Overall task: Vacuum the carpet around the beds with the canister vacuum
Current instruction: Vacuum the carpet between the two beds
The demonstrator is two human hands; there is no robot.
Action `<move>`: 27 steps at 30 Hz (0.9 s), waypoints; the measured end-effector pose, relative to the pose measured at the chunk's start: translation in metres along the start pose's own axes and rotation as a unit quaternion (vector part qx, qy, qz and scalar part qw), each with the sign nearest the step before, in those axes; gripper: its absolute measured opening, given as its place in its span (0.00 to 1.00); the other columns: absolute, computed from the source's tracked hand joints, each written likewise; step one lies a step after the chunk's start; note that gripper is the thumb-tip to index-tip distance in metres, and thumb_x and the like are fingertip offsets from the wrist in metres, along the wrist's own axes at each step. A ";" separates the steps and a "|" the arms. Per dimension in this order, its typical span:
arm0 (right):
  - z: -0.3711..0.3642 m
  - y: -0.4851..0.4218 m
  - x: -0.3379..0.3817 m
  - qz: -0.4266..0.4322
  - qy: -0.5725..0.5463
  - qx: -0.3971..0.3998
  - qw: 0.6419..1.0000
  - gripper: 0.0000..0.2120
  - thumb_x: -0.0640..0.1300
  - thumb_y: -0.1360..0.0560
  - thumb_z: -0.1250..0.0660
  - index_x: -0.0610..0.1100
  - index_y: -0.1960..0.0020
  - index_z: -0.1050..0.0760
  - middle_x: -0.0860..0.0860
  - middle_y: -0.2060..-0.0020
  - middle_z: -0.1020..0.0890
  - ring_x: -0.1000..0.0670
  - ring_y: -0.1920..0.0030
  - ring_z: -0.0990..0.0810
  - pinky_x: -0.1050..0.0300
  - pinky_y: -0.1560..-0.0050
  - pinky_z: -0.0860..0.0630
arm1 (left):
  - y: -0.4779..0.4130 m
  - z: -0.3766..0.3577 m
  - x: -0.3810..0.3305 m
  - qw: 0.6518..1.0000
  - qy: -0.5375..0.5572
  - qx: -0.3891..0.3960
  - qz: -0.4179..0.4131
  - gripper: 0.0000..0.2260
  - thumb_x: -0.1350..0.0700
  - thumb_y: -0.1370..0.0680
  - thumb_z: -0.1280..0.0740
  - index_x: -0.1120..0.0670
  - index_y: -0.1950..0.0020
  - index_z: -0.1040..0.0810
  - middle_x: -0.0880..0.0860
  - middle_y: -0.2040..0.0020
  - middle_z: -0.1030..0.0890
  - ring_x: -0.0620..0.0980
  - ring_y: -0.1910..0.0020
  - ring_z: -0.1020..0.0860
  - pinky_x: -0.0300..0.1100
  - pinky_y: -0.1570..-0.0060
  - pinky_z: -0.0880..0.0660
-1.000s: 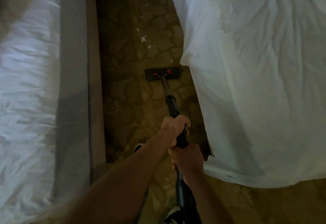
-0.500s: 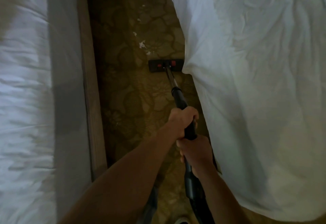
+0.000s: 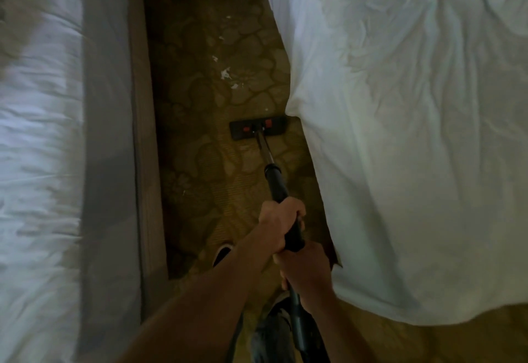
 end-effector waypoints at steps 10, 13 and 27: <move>-0.024 0.023 -0.045 -0.020 0.039 0.033 0.999 0.12 0.42 0.24 0.31 0.45 0.65 0.26 0.48 0.72 0.24 0.49 0.72 0.24 0.56 0.69 0.27 | 0.022 0.026 0.051 0.999 0.003 -0.048 0.018 0.10 0.66 0.31 0.31 0.62 0.51 0.25 0.56 0.67 0.24 0.51 0.70 0.24 0.42 0.71 0.25; -0.031 0.025 -0.050 -0.024 0.005 0.015 1.000 0.09 0.40 0.26 0.30 0.43 0.64 0.24 0.48 0.73 0.23 0.51 0.75 0.26 0.58 0.72 0.29 | 0.020 0.029 0.051 0.999 -0.002 -0.034 0.009 0.10 0.66 0.30 0.30 0.61 0.51 0.26 0.55 0.68 0.24 0.50 0.71 0.24 0.40 0.73 0.25; -0.020 -0.009 0.023 -0.011 0.023 -0.039 0.999 0.06 0.50 0.30 0.29 0.52 0.66 0.23 0.54 0.71 0.19 0.45 0.66 0.16 0.47 0.60 0.15 | -0.040 0.019 -0.007 0.999 -0.023 0.024 0.000 0.17 0.64 0.31 0.29 0.62 0.44 0.29 0.54 0.68 0.24 0.48 0.74 0.23 0.40 0.75 0.25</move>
Point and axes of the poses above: each hand's wrist, its own y-axis away from the middle knuckle, its own z-axis out of the back of the hand, x = y × z, the point moved 5 cm from there along -y, towards the middle knuckle
